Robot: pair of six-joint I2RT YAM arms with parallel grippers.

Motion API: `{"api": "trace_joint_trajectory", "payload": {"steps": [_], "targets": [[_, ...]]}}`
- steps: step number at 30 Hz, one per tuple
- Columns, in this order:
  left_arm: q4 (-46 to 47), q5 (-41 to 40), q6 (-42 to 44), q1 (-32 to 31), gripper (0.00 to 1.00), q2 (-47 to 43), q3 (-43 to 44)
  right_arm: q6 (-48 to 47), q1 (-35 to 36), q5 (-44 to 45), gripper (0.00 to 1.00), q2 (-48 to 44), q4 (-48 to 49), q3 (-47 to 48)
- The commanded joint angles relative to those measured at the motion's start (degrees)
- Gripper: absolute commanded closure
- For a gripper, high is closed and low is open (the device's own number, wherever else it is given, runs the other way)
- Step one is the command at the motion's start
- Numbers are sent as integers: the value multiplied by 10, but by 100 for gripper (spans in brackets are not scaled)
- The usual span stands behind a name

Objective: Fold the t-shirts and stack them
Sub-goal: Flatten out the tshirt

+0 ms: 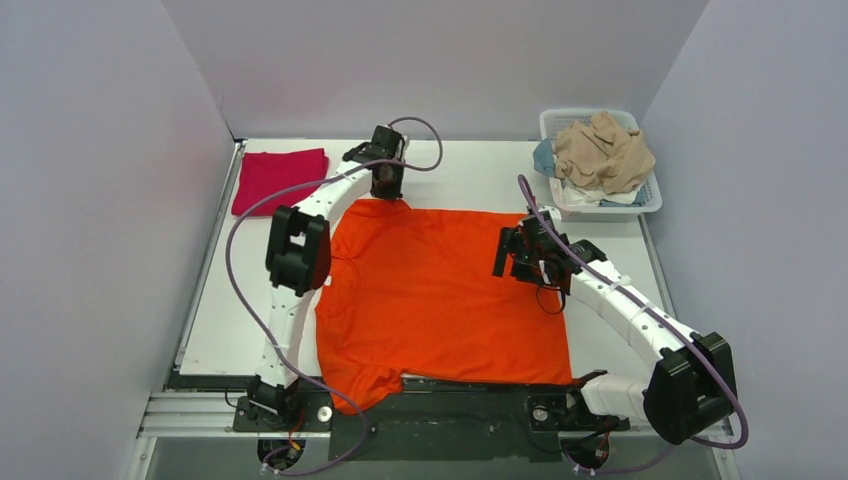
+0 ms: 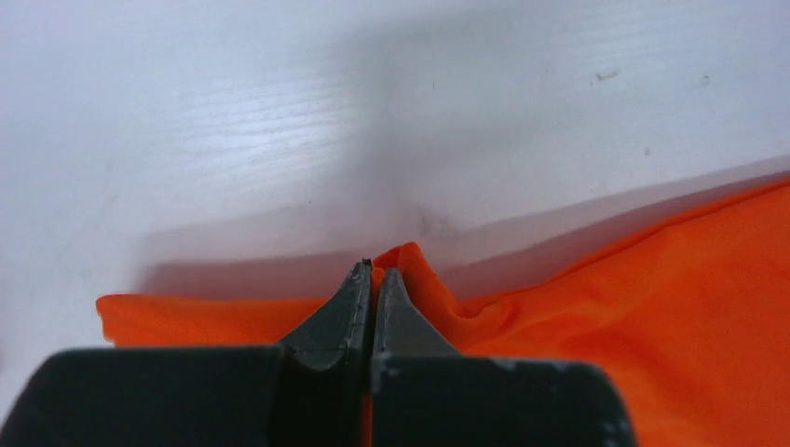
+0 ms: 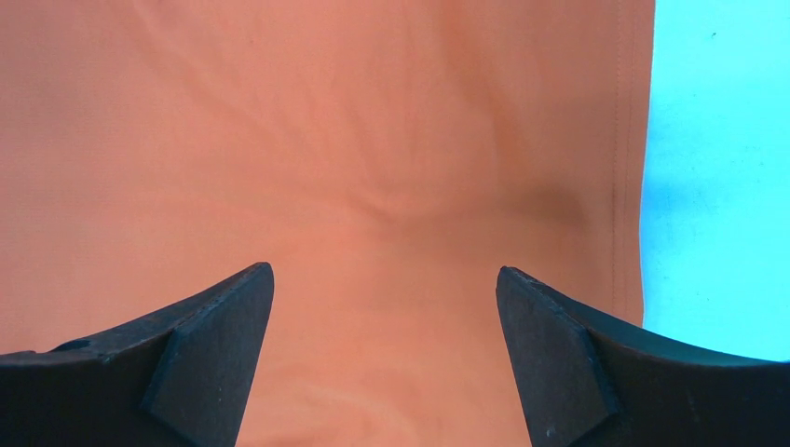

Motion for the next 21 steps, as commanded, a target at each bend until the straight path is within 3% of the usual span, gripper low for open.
{"api": "trace_joint_trajectory", "payload": {"steps": [1,5,10,13,15,16,18,21], "targets": [[86,-74,-45,-21,100,-156,-112,4,-3,16,16,-37,-13,-18],[129,-153,-102,-61,100,-261,-272,7,-1,8,16,-59,-14,-37],[149,-243,-245,-139,100,-371,-507,12,3,1,16,-75,-13,-59],[108,-241,-342,-174,90,-405,-586,12,6,-1,16,-79,-12,-68],[86,-217,-381,-209,71,-437,-652,12,9,-1,16,-78,-12,-73],[73,-207,-389,-238,48,-462,-664,11,10,-1,16,-78,-12,-76],[27,-224,-420,-281,23,-502,-681,11,11,1,16,-76,-14,-77],[-34,-245,-443,-314,17,-572,-673,11,12,10,16,-81,-12,-80]]}}
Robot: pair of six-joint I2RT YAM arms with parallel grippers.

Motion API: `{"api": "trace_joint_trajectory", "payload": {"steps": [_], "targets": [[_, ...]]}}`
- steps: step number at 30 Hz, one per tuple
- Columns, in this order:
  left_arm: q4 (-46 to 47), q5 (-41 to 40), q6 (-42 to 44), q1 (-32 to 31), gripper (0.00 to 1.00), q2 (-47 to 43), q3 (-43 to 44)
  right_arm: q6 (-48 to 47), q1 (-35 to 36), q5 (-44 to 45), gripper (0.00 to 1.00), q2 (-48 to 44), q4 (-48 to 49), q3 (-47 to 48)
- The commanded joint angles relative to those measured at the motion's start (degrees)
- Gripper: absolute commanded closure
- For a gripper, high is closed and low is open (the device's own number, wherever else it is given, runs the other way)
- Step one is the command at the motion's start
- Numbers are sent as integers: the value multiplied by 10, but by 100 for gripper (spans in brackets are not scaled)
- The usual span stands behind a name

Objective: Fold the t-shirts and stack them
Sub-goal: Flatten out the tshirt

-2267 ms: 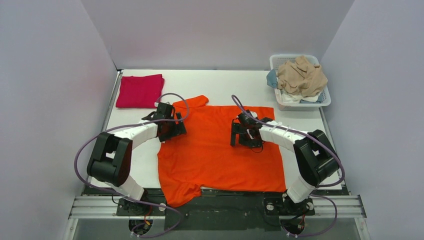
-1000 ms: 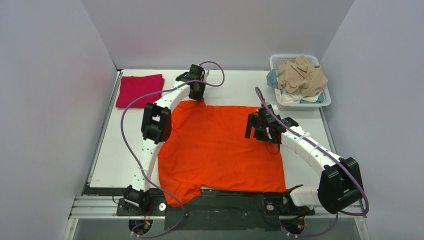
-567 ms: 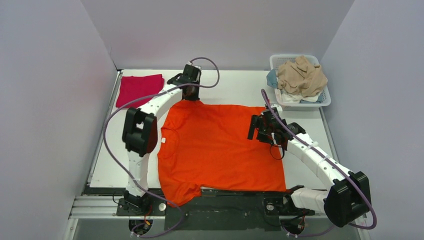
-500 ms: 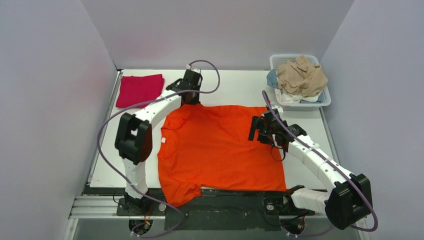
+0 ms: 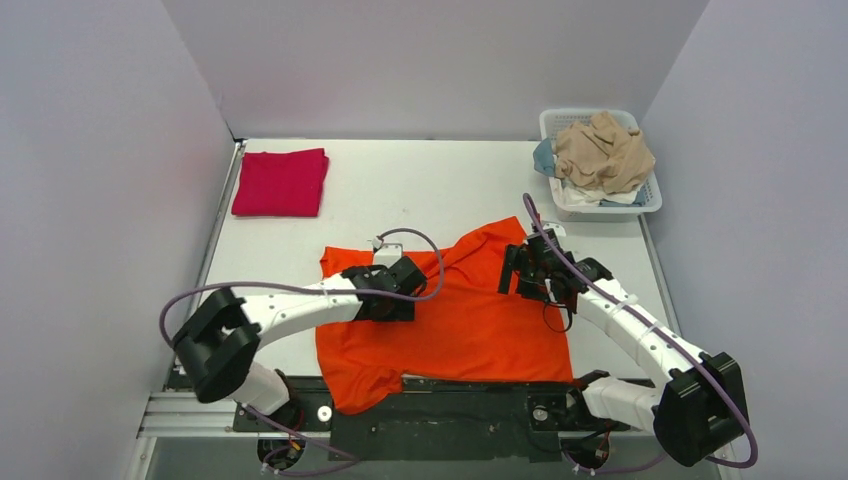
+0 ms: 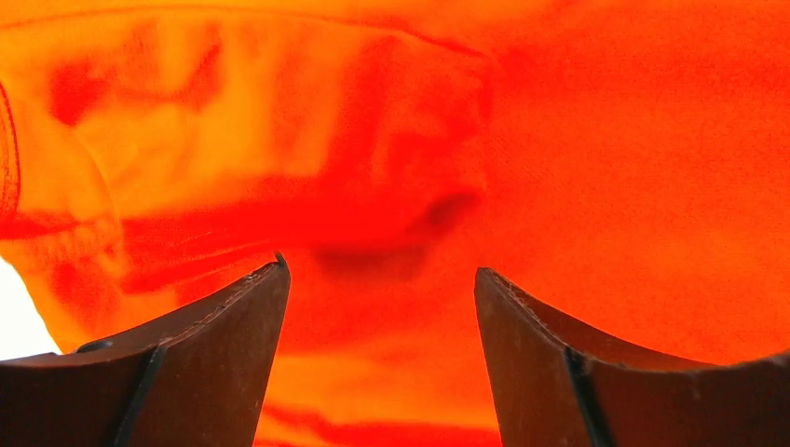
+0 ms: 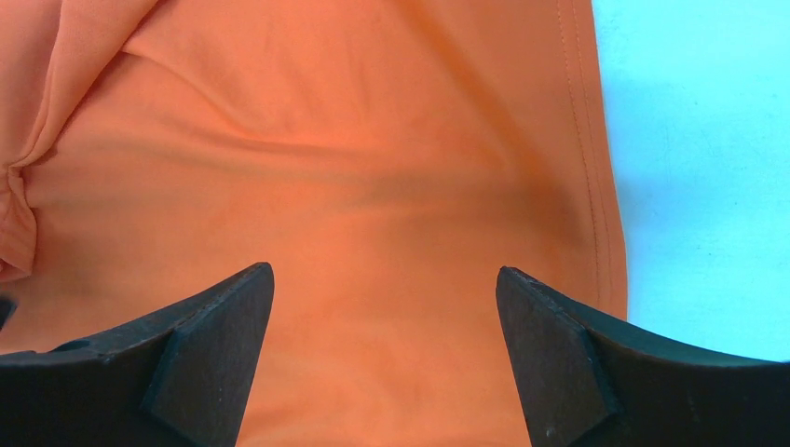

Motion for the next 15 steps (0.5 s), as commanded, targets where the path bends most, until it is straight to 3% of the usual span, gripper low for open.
{"api": "trace_joint_trajectory", "payload": {"steps": [1,6,9,15], "targets": [[-85,-33,-72,-38,16,-106,14,6,6,12,16,-14,-6,-5],[-31,-32,-21,13,14,-172,12,2,8,6,16,6,0,21],[-2,47,17,82,14,-171,-2,5,8,23,16,28,1,48],[-92,82,-21,112,14,-173,-42,15,7,39,16,91,-11,101]]}}
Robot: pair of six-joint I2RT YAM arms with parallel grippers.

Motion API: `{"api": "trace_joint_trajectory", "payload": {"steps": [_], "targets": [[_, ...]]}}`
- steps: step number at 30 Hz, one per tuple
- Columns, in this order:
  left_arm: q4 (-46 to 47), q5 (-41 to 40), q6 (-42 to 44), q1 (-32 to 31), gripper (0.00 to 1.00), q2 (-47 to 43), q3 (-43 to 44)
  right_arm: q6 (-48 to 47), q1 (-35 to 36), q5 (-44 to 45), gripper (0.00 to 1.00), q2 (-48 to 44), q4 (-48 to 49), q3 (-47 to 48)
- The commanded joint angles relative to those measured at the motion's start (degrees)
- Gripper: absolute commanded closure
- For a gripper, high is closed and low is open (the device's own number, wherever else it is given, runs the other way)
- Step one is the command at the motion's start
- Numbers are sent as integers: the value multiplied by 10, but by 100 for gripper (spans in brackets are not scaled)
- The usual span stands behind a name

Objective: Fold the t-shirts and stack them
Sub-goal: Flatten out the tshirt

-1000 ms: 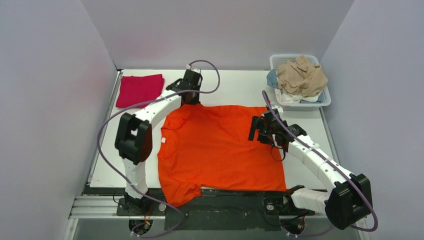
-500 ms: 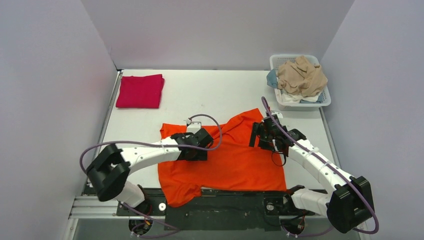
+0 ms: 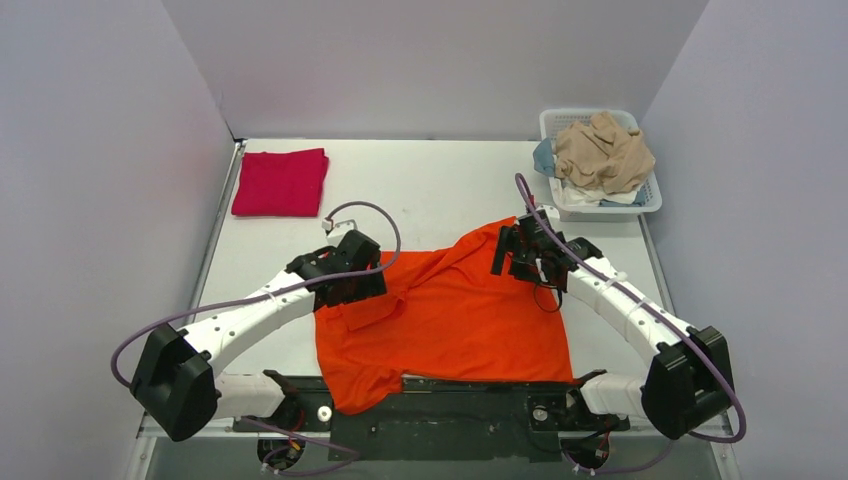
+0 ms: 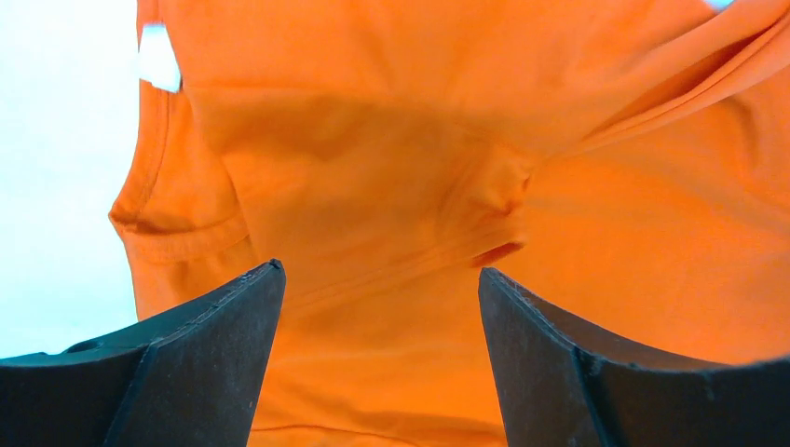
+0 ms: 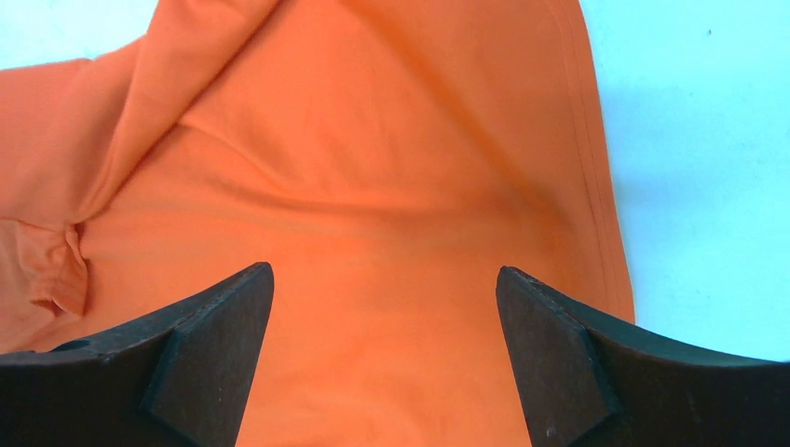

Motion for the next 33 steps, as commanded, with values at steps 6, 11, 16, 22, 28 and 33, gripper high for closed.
{"api": "trace_joint_trajectory", "payload": {"steps": [6,11,16,22,28,33], "targets": [[45,145,-63,3,21,-46,-143,21,-5,16,16,76,15,44],[60,117,-81,7,23,-40,-167,36,-19,14,16,113,40,65],[103,117,-89,22,37,-33,-167,45,-27,8,16,142,57,84],[91,111,-78,33,50,-34,-156,41,-37,12,17,174,53,101],[3,99,-70,38,50,-30,-120,33,-40,15,17,173,42,110],[-18,102,-62,38,50,-54,-107,29,-40,17,17,169,35,105]]}}
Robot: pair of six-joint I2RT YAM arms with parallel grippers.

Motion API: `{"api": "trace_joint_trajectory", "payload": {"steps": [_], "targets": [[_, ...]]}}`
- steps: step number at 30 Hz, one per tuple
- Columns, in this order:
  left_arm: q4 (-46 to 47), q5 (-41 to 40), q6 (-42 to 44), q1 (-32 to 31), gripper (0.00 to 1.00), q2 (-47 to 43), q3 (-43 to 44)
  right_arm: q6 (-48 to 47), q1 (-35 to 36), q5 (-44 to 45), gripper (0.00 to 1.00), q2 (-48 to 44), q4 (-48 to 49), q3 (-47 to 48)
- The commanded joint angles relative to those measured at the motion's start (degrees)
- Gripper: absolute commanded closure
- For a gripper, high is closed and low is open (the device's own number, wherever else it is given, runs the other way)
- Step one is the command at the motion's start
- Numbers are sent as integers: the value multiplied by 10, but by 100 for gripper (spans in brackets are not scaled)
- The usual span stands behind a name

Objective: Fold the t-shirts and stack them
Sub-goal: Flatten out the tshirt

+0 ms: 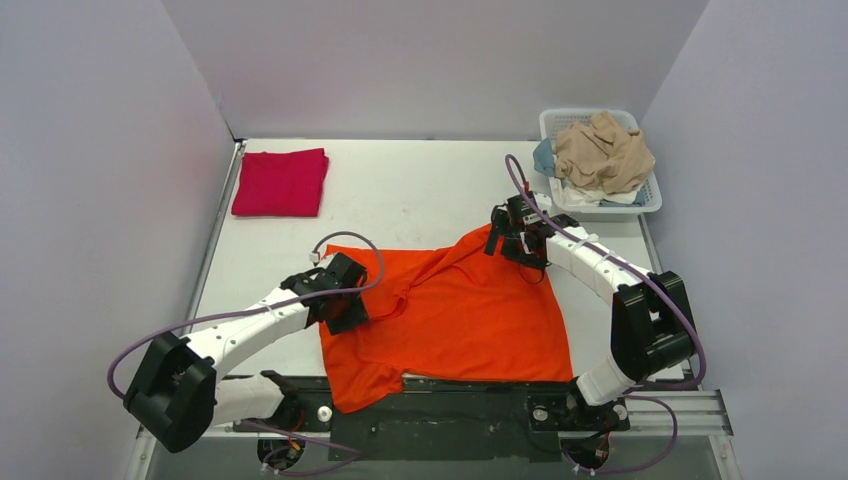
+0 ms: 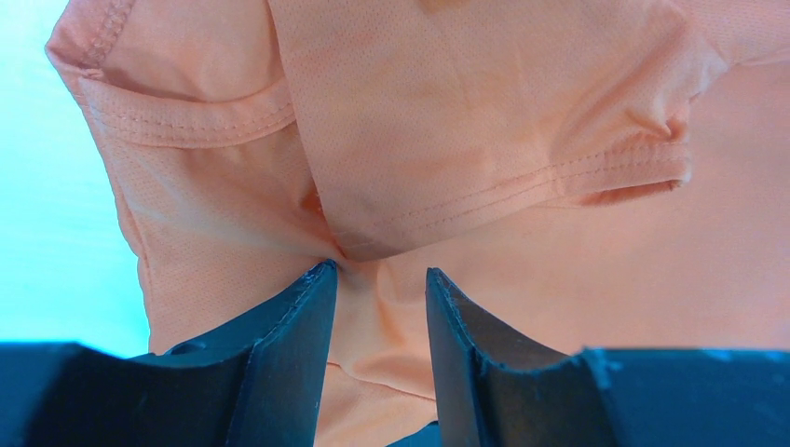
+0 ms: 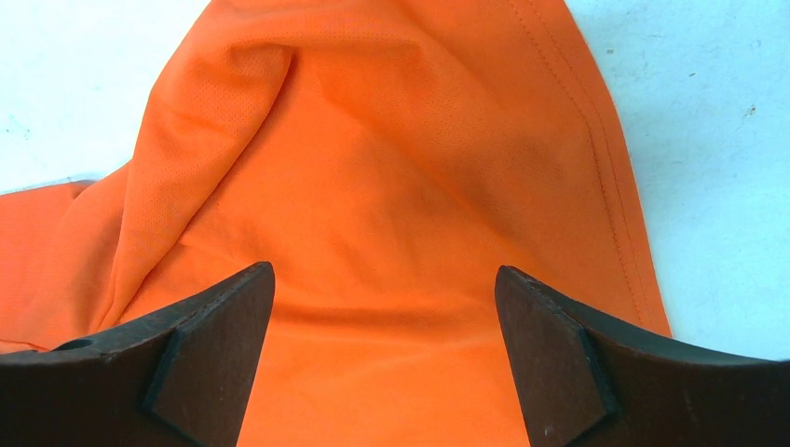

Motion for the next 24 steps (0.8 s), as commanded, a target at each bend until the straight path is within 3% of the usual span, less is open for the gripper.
{"api": "trace_joint_trajectory", "payload": {"steps": [1,14,24], "targets": [[-28,-13,15,3,50,-26,27,-5,-4,14,17,-10,-19,14],[13,-9,32,15,51,34,47,-8,-5,17,17,-19,-20,-1],[-105,-48,76,15,47,-9,107,-16,-6,26,17,-38,-30,-9]]}}
